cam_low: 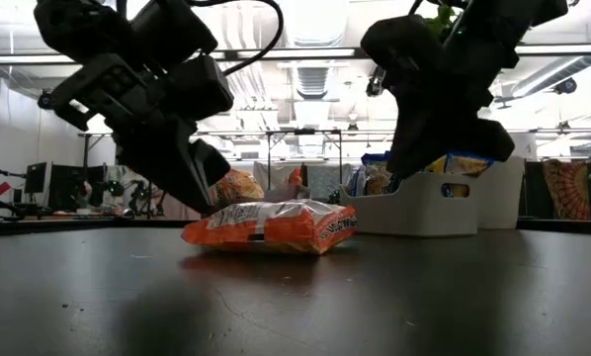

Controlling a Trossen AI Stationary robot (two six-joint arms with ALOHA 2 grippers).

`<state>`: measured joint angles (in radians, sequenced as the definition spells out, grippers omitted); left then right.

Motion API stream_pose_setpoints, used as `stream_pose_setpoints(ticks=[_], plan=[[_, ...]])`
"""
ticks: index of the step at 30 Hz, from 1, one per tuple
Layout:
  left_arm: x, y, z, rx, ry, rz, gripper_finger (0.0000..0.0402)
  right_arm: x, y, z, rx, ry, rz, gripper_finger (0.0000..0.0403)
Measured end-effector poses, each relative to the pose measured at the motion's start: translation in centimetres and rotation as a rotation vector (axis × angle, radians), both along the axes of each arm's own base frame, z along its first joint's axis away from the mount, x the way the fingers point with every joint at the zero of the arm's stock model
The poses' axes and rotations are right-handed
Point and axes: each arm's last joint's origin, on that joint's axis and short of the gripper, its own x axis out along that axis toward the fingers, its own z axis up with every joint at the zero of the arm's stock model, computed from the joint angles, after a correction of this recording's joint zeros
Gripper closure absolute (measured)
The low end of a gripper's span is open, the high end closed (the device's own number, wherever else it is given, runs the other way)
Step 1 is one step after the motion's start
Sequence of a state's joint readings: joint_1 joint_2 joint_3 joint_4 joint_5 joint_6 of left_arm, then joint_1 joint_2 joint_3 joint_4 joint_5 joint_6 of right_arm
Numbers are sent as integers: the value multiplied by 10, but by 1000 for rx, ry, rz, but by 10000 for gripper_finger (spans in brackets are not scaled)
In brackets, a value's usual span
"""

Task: Sort Maruchan noodles
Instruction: Put the orange noodle pack into the black bin

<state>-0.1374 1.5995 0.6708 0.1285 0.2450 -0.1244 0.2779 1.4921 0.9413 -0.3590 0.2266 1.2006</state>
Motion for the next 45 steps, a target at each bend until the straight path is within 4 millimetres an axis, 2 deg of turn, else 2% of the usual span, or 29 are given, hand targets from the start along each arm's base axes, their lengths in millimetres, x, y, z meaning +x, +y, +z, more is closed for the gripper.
stream_pose_setpoints(ticks=[6,11,16,21,25,32,45], plan=[[-1,-10,-5,46,15,47,402,5,2,-4,25,-45,-18,283],[-1,-11,-6,116,4,114,402,15,5,-16,26,-66,-12,204],[0,-9,-6,157,-6,156,402,21,4,-28,-50,-74,-39,134],[0,-9,-6,157,-5,162,402,24,2,-31,-123,-97,-84,84],[1,-9,-13,163,16,160,402,28,4,-34,-126,-118,-72,67],[4,-10,-25,167,39,162,402,34,5,-41,-119,-141,-73,64],[6,-10,-27,152,24,173,402,49,9,-60,-136,-218,-69,64]])
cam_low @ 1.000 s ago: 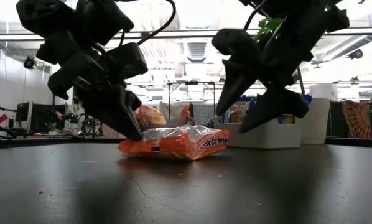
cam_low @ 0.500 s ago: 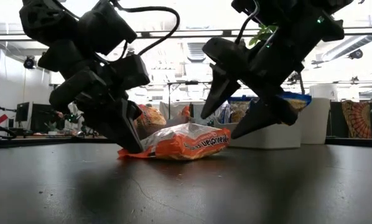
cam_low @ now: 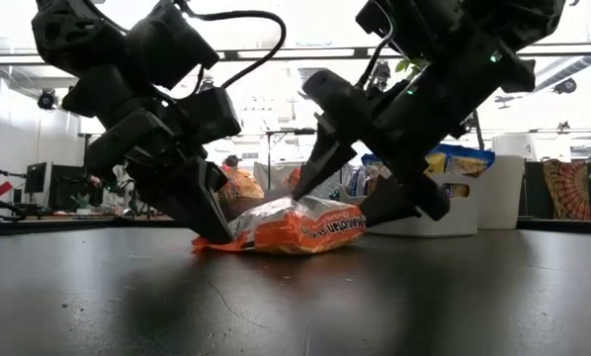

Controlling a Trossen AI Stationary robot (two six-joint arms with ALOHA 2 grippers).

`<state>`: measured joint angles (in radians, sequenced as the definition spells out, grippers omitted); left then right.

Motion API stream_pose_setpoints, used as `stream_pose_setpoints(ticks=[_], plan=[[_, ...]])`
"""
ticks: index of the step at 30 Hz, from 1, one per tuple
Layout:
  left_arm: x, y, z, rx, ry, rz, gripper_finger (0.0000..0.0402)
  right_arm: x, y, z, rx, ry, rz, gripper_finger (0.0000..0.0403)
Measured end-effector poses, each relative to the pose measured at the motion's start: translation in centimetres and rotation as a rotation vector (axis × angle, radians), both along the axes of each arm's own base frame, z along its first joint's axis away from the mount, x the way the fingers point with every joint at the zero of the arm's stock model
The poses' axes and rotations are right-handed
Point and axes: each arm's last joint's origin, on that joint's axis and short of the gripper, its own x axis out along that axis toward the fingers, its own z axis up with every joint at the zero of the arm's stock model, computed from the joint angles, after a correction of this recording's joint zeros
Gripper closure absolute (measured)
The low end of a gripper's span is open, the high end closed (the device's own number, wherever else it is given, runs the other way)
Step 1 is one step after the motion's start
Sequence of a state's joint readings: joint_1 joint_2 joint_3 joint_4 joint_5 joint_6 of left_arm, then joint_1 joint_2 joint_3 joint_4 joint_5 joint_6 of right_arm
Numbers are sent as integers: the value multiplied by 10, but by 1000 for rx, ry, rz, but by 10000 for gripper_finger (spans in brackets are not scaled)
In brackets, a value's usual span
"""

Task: Sort Maruchan noodles
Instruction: Put the orange noodle pack into the black bin

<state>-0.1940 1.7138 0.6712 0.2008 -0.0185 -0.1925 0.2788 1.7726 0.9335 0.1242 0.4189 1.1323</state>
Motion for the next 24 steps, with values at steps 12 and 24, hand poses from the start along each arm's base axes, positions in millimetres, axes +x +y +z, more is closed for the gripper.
stream_pose_setpoints(ticks=[12,24], plan=[[0,0,0,-1,-2,-5,402,12,6,-2,-55,-125,60,118],[0,0,0,-3,-13,-5,402,12,6,-2,-68,-124,76,241]])
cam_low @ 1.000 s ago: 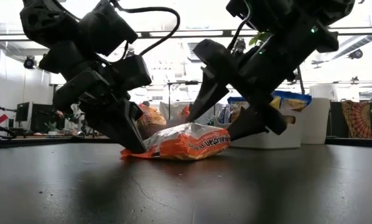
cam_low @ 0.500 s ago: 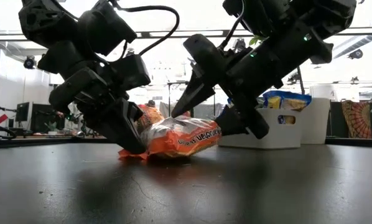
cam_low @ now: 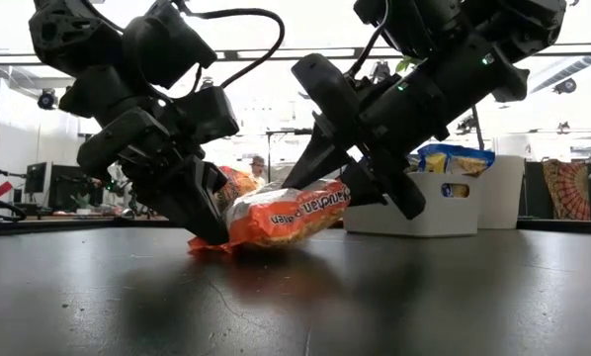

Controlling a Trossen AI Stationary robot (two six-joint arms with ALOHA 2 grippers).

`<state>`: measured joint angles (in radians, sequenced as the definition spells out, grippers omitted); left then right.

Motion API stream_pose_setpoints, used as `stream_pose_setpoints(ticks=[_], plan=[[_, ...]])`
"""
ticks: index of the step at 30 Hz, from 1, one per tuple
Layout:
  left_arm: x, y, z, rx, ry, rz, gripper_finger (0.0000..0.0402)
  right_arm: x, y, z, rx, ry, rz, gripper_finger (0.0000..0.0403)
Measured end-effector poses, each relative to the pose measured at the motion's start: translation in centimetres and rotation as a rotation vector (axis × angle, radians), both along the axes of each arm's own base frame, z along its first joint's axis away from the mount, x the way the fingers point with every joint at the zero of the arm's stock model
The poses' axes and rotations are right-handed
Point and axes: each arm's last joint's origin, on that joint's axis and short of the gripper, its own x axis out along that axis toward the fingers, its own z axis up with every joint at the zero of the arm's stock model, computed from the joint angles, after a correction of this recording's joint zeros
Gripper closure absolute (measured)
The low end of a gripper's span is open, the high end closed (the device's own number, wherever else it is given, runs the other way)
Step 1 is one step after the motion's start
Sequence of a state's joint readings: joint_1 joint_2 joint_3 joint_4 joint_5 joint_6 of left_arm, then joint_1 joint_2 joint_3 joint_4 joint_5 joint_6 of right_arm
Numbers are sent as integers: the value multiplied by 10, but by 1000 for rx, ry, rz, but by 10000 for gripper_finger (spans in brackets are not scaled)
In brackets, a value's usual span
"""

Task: Sort Maruchan noodles
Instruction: Put the orange noodle pack into the black bin

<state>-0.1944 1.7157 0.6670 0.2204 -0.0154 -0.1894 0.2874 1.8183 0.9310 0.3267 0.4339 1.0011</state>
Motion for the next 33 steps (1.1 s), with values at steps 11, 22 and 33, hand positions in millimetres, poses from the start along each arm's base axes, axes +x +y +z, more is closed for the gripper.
stream_pose_setpoints(ticks=[11,22,33], plan=[[0,0,3,6,-10,-6,402,0,0,7,-42,-9,37,302],[-6,4,15,102,-16,29,402,-1,0,15,-70,-22,54,325],[-7,5,17,113,-18,41,402,-1,0,16,-97,-23,53,353]])
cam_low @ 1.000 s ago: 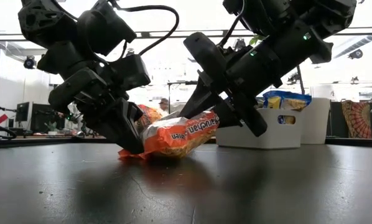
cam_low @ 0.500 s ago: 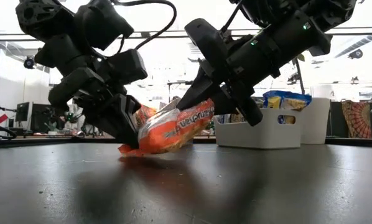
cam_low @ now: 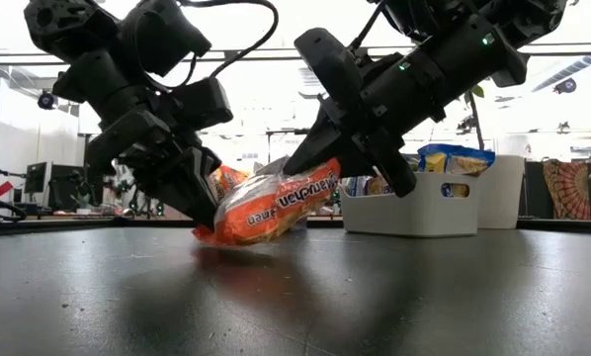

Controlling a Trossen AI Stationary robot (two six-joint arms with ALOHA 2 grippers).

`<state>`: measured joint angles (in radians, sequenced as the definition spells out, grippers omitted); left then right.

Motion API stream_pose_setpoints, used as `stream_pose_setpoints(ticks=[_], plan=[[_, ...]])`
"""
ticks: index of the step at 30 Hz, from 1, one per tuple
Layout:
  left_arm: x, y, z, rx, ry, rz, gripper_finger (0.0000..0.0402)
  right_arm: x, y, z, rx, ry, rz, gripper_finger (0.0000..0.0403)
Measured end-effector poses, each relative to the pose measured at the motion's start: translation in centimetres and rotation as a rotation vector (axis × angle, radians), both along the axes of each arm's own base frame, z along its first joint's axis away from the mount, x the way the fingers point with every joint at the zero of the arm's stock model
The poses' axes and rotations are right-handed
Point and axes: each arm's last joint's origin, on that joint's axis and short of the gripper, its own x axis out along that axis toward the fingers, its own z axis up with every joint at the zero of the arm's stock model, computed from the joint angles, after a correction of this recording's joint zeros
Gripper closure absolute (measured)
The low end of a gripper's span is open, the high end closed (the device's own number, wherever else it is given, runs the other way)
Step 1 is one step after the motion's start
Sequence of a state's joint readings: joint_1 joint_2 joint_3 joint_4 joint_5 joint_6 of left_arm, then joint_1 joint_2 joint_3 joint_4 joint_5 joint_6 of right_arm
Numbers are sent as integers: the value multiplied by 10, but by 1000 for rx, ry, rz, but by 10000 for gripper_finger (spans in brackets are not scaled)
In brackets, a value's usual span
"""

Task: Sort Maruchan noodles
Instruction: Put the orange noodle pack into the black bin

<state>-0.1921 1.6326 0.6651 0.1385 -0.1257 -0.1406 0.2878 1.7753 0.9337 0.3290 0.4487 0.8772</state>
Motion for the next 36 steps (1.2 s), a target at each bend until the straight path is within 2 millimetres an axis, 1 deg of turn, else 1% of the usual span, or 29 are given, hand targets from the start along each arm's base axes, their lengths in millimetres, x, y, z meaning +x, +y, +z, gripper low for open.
stream_pose_setpoints(ticks=[4,11,19,22,25,28,36], plan=[[-4,1,9,11,-11,9,402,-1,0,6,-11,-14,3,353],[-15,6,35,99,-65,54,402,-3,-4,23,-82,-58,-31,354],[-31,13,69,124,-153,35,402,-1,-11,25,-127,-62,-47,355],[-37,16,79,127,-176,36,402,0,-13,26,-134,-70,-49,356],[-43,18,86,136,-212,29,402,0,-16,26,-140,-71,-57,356],[-48,19,89,160,-217,49,402,1,-19,27,-150,-76,-60,356],[-56,22,102,166,-272,65,396,5,-27,30,-158,-99,-70,356]])
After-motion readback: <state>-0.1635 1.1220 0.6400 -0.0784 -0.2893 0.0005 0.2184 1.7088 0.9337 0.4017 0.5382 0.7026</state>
